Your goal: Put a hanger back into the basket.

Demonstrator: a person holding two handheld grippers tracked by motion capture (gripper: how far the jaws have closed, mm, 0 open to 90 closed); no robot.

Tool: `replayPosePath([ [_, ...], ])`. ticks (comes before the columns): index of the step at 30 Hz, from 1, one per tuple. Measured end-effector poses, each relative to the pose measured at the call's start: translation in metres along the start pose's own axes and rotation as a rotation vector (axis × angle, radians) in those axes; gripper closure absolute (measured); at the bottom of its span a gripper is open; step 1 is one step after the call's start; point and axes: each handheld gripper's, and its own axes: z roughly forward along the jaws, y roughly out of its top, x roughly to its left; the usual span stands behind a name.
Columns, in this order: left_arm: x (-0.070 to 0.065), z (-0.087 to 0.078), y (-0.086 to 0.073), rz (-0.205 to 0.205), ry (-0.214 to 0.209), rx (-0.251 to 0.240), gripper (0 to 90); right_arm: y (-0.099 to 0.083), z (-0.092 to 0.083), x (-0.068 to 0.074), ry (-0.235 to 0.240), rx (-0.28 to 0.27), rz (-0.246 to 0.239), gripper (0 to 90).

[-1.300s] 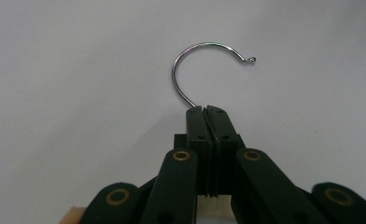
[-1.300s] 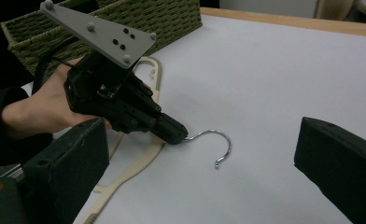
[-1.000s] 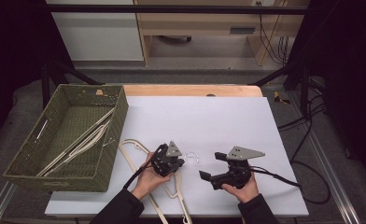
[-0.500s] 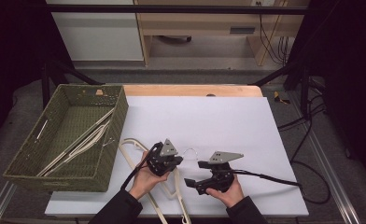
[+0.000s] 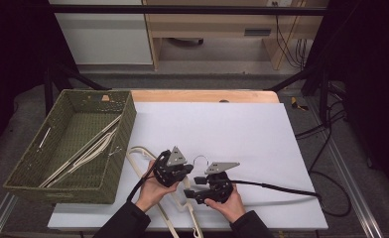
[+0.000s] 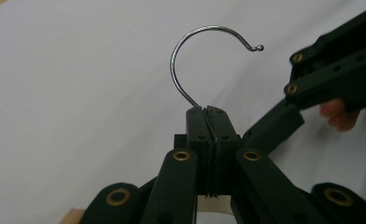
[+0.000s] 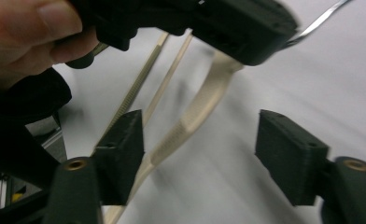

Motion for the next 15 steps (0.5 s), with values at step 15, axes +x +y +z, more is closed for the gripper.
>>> replayPosePath([
  [15,0.0017,-0.0029,-0.0001,-0.012,-0.014,-0.024,88.3,0.0013,0.009,-0.0048,0.072,0.0,0.082,67.6],
])
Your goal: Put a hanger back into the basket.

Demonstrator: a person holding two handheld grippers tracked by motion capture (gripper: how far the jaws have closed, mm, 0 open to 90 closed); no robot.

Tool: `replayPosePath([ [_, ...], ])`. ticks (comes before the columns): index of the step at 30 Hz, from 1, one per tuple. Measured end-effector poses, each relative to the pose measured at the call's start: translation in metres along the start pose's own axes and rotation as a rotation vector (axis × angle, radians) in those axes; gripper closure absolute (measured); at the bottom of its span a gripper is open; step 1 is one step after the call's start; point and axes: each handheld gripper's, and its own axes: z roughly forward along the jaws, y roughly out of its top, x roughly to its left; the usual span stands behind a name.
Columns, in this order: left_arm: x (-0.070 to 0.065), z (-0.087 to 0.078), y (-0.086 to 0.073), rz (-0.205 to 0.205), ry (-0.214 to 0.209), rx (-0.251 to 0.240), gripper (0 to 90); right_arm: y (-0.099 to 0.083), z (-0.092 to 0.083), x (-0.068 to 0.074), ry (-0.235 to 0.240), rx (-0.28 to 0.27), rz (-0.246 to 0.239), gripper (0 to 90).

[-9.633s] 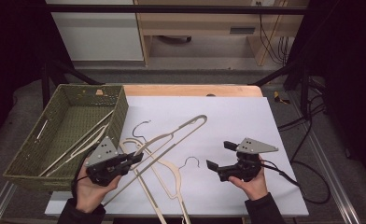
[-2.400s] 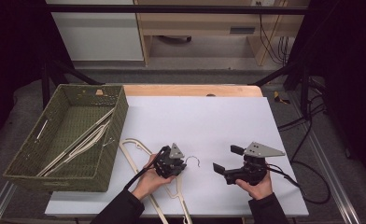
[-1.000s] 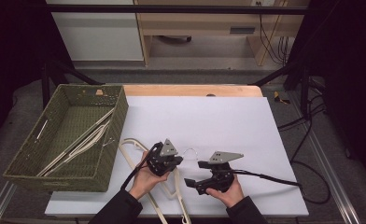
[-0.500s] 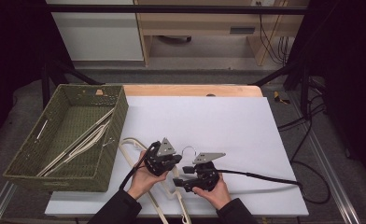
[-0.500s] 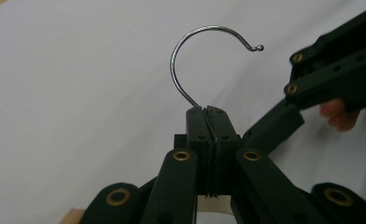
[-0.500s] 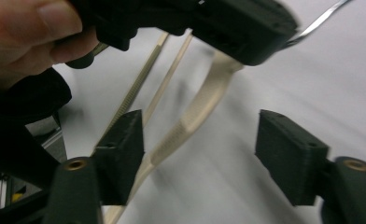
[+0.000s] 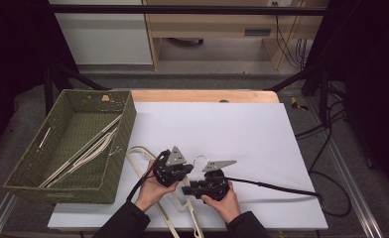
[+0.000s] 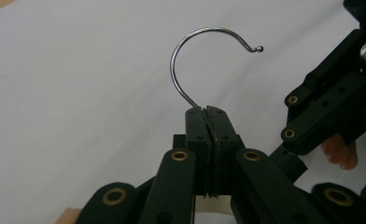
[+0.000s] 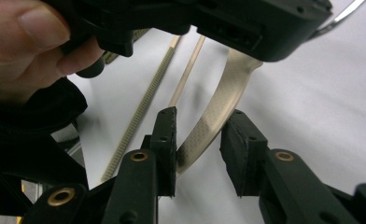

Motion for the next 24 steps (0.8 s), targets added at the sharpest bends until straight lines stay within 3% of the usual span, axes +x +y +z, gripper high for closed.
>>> replayPosePath([
  [5,0.005,-0.018,0.004,-0.021,-0.006,-0.069,74.7,0.004,-0.004,0.0,-0.001,-0.007,0.02,70.9],
  [11,0.014,-0.052,0.005,-0.044,0.014,-0.156,41.8,0.009,-0.012,0.003,-0.012,-0.014,0.031,74.0],
  [15,0.021,-0.075,-0.005,-0.049,0.044,-0.161,28.3,0.013,-0.019,0.004,-0.023,-0.021,0.018,75.7],
  [17,0.025,-0.082,-0.009,-0.072,0.041,-0.166,24.8,0.015,-0.022,0.005,-0.026,-0.015,0.02,76.3],
  [19,0.029,-0.086,-0.01,-0.092,0.028,-0.17,21.7,0.016,-0.025,0.005,-0.028,-0.016,0.015,77.1],
  [24,0.029,-0.09,-0.01,-0.083,0.016,-0.16,14.8,0.02,-0.038,0.009,-0.037,-0.022,0.003,80.8],
])
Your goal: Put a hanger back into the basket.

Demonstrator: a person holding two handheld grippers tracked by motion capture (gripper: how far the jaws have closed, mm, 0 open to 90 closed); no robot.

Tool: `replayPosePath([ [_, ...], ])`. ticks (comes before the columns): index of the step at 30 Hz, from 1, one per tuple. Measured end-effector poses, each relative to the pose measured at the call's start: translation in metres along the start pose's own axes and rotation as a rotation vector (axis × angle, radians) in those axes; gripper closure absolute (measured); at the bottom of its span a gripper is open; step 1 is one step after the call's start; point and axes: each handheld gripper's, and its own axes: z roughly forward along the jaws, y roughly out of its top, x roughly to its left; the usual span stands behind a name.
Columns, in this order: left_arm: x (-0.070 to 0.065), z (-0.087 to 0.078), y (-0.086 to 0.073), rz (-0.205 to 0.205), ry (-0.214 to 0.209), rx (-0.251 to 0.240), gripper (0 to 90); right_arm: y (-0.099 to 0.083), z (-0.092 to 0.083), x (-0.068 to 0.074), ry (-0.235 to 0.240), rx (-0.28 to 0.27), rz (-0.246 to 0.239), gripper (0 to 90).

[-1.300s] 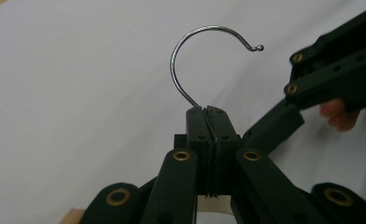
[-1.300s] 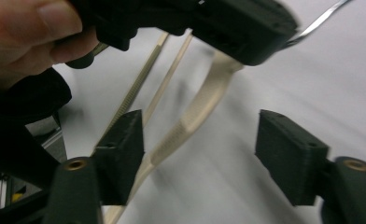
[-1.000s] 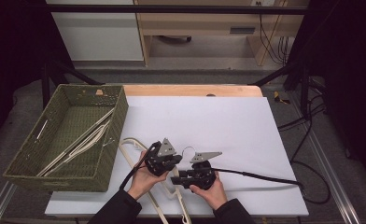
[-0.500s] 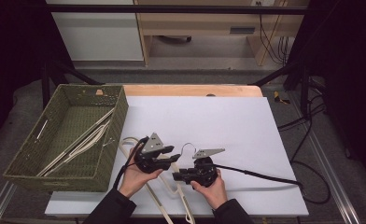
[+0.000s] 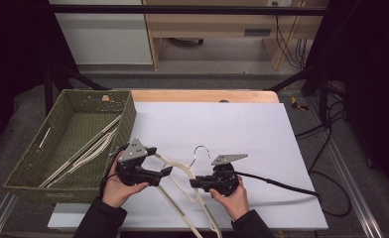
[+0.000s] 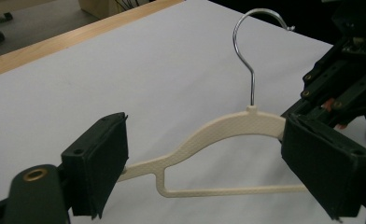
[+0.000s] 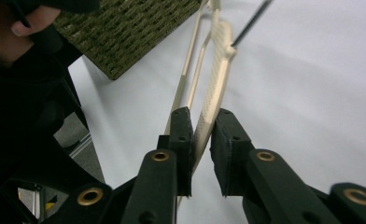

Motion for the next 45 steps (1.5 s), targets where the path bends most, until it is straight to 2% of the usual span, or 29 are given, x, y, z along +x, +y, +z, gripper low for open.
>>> replayPosePath([
  [3,0.0,0.0,-0.001,0.01,-0.007,0.007,12.8,0.003,-0.01,0.001,0.02,-0.017,-0.01,84.3],
  [11,-0.004,0.004,-0.001,0.051,-0.033,0.027,11.4,0.01,-0.035,0.005,-0.001,-0.04,-0.084,86.7],
  [17,-0.01,0.013,-0.003,0.085,-0.078,0.069,14.7,0.013,-0.047,0.009,0.067,-0.059,-0.127,86.7],
  [20,-0.012,0.016,-0.003,0.103,-0.102,0.083,20.5,0.013,-0.049,0.01,0.084,-0.051,-0.152,86.7],
  [24,-0.016,0.019,-0.004,0.121,-0.119,0.082,33.2,0.011,-0.046,0.011,0.116,-0.032,-0.168,86.7],
  [28,-0.019,0.021,-0.005,0.142,-0.159,0.101,51.9,0.01,-0.042,0.011,0.137,-0.015,-0.178,86.7],
  [32,-0.021,0.022,-0.005,0.16,-0.18,0.114,62.3,0.009,-0.042,0.011,0.143,-0.01,-0.182,86.7],
  [34,-0.023,0.022,-0.005,0.181,-0.181,0.128,64.6,0.009,-0.042,0.011,0.15,-0.004,-0.184,86.7],
  [37,-0.025,0.022,-0.005,0.208,-0.175,0.137,67.3,0.009,-0.042,0.011,0.146,0.003,-0.187,86.4],
  [40,-0.026,0.021,-0.004,0.227,-0.186,0.142,71.0,0.01,-0.044,0.011,0.132,-0.015,-0.2,84.9],
  [45,-0.03,0.017,-0.001,0.252,-0.205,0.155,78.0,0.011,-0.048,0.011,0.073,-0.046,-0.231,77.9],
])
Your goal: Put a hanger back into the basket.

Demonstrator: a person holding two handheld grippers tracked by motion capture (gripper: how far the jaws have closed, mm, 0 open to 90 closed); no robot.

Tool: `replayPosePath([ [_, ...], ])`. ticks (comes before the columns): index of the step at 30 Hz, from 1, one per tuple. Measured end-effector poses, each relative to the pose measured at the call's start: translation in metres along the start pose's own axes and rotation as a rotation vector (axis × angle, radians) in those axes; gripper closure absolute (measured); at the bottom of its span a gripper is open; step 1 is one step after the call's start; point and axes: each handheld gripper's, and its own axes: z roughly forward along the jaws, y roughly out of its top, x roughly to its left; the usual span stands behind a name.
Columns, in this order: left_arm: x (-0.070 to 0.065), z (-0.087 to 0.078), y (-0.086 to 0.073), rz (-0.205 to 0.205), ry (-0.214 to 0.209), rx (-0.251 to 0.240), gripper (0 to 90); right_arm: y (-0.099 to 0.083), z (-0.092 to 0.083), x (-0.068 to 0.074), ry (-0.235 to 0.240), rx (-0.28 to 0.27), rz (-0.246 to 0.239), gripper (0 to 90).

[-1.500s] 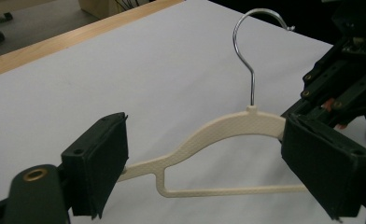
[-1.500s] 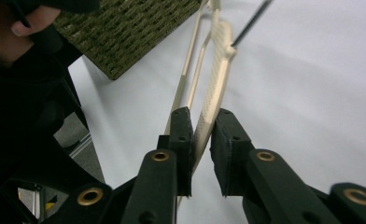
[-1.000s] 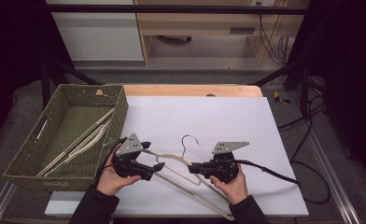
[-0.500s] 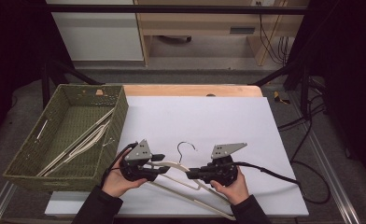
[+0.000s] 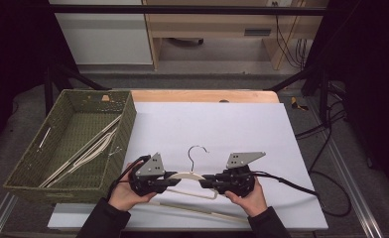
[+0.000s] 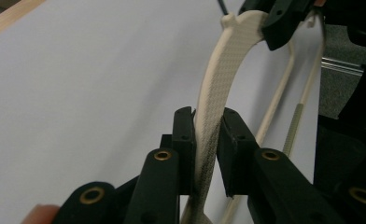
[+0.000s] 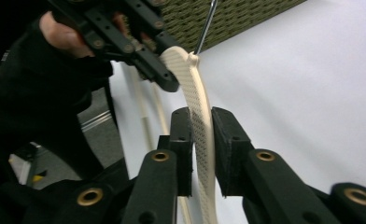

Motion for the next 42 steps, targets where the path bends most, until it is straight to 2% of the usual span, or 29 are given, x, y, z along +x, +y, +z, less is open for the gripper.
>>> replayPosePath([
  [2,-0.002,0.0,0.001,-0.008,-0.007,-0.001,79.3,0.0,0.0,0.0,-0.016,-0.007,-0.009,74.2],
  [7,-0.006,0.003,0.004,-0.007,-0.058,0.013,84.3,0.0,-0.002,0.0,-0.076,-0.033,-0.042,64.3],
  [11,-0.008,0.004,0.005,-0.02,-0.068,0.001,85.9,0.001,-0.005,0.0,-0.085,-0.059,-0.057,56.6],
  [16,-0.006,-0.002,0.005,-0.043,-0.025,-0.033,86.4,0.003,-0.012,0.001,-0.114,-0.099,-0.071,42.4],
  [19,-0.004,-0.008,0.005,-0.056,0.02,-0.045,86.4,0.005,-0.021,0.001,-0.154,-0.131,-0.09,33.0],
  [22,-0.001,-0.015,0.005,-0.086,0.06,-0.066,86.4,0.005,-0.03,-0.001,-0.204,-0.16,-0.107,23.9],
  [25,0.003,-0.023,0.005,-0.112,0.098,-0.082,86.4,0.002,-0.037,-0.007,-0.223,-0.192,-0.065,18.0],
  [28,0.008,-0.033,0.003,-0.146,0.135,-0.107,86.4,-0.002,-0.045,-0.013,-0.255,-0.2,-0.039,12.3],
  [32,0.014,-0.048,0.001,-0.177,0.163,-0.139,86.4,-0.007,-0.054,-0.02,-0.329,-0.214,-0.011,5.6],
  [37,0.017,-0.066,0.001,-0.186,0.2,-0.18,86.4,-0.013,-0.064,-0.029,-0.386,-0.212,0.021,3.7],
  [42,0.02,-0.085,0.003,-0.197,0.234,-0.219,86.4,-0.018,-0.07,-0.034,-0.407,-0.216,0.045,3.4],
])
